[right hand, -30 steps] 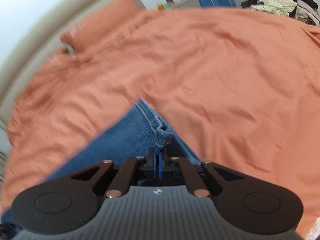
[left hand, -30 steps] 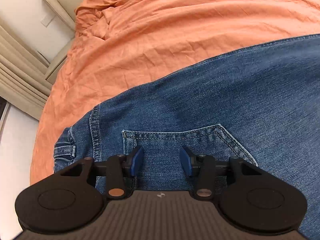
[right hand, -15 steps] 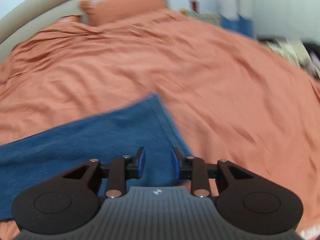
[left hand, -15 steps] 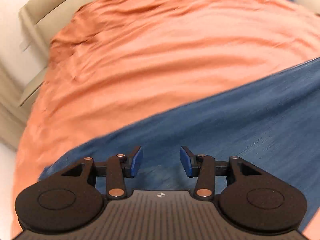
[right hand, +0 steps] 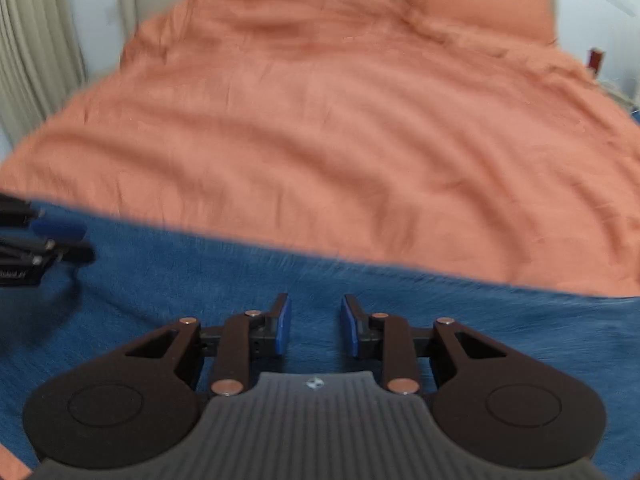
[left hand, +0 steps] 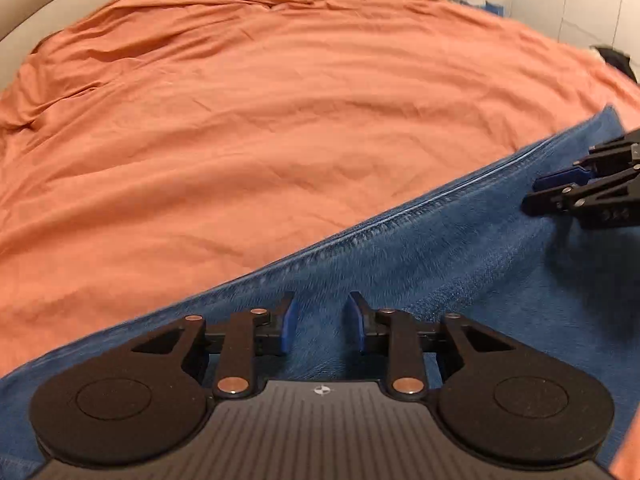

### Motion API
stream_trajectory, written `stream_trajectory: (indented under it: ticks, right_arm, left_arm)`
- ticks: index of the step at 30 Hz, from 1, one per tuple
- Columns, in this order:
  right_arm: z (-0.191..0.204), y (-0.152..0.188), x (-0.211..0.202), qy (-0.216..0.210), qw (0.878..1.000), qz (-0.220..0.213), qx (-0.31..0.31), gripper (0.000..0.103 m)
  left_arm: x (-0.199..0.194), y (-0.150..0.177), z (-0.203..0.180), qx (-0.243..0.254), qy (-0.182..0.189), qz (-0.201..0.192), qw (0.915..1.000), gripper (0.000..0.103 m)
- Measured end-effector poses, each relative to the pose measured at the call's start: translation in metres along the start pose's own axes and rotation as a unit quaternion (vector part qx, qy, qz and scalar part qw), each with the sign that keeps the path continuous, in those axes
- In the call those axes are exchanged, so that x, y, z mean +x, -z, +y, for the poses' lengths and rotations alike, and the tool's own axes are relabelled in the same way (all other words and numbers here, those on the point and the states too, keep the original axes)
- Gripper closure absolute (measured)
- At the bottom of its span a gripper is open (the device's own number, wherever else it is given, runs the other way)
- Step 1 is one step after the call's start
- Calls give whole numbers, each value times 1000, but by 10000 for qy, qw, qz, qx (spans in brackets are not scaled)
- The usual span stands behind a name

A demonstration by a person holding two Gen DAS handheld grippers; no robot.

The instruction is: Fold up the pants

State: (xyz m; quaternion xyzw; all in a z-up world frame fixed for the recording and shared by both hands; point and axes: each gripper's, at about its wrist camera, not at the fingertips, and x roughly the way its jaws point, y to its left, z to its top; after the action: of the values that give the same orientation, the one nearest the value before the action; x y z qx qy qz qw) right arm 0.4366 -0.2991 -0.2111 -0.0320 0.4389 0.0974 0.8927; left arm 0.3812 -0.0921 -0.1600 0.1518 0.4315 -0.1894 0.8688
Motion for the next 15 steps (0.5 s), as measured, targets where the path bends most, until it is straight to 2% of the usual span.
stream_trajectory:
  ticks: [2,6,10,12,15]
  right_arm:
    - [4,-4,18,152,9997,-71,-198,79]
    - [0,-17,38,159,9996,-218,11,79]
    - [0,-37,51,247,9993,-271,48,79]
    - [-8,-43,53,169,9989,-233,361,79]
    - [-16,-44,32,177,9981,-409,422,79]
  left_arm:
    - [13,-4,1,-59,-32,-59,10000,68]
    - [24,-18,5,-179,-93,-306,9993,68]
    - [36,-31,8,-399,-244,-276,9985,68]
    - [32,-33,8,-460,-348,-332,9978,68]
    - [6,-27,11,-524,-330,-616,9962,68]
